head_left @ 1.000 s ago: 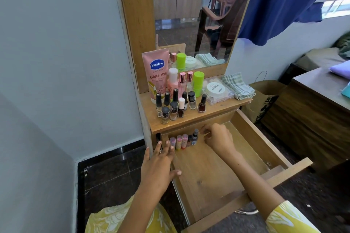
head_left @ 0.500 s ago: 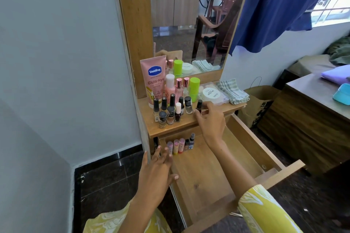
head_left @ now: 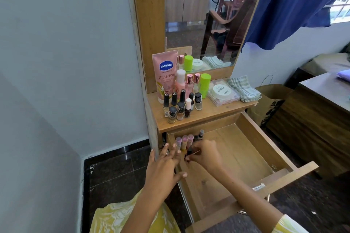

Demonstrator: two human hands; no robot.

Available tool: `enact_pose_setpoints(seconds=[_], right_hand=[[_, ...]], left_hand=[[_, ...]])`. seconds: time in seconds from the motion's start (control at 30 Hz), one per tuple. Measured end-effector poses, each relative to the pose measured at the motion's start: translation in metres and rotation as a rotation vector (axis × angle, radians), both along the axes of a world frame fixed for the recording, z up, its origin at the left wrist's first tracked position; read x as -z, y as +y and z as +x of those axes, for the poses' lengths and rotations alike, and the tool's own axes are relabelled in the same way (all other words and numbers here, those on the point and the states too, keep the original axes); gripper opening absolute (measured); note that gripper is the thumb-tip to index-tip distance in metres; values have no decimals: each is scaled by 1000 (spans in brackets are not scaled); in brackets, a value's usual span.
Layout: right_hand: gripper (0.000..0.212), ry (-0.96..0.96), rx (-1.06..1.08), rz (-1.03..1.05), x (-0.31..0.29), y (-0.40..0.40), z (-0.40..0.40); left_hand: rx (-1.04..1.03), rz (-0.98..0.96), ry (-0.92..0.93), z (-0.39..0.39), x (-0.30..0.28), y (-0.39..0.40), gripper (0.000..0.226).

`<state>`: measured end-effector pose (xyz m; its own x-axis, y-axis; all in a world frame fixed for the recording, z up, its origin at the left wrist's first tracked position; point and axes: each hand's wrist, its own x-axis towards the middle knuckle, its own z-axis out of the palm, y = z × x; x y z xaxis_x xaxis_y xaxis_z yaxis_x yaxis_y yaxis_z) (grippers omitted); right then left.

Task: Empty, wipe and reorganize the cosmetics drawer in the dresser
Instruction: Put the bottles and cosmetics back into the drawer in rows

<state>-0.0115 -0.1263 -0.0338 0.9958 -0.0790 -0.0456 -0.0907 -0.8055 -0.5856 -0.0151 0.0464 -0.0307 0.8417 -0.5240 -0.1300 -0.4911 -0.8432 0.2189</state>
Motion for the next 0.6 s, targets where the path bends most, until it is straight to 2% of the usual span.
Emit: enact_pose_setpoints(seconds=[0.37,0.5,0.6], right_hand=[[21,-40,-58,-154,14,14,12],[14,11,-24,-143,-3,5,10],[8,-105,12,-162,-29,-3,3]], left_hand=[[-25,-15,23,1,0,-1,66],[-20,-8,30,0,-1,-1,66],[-12,6,28,1,-3,-1,68]])
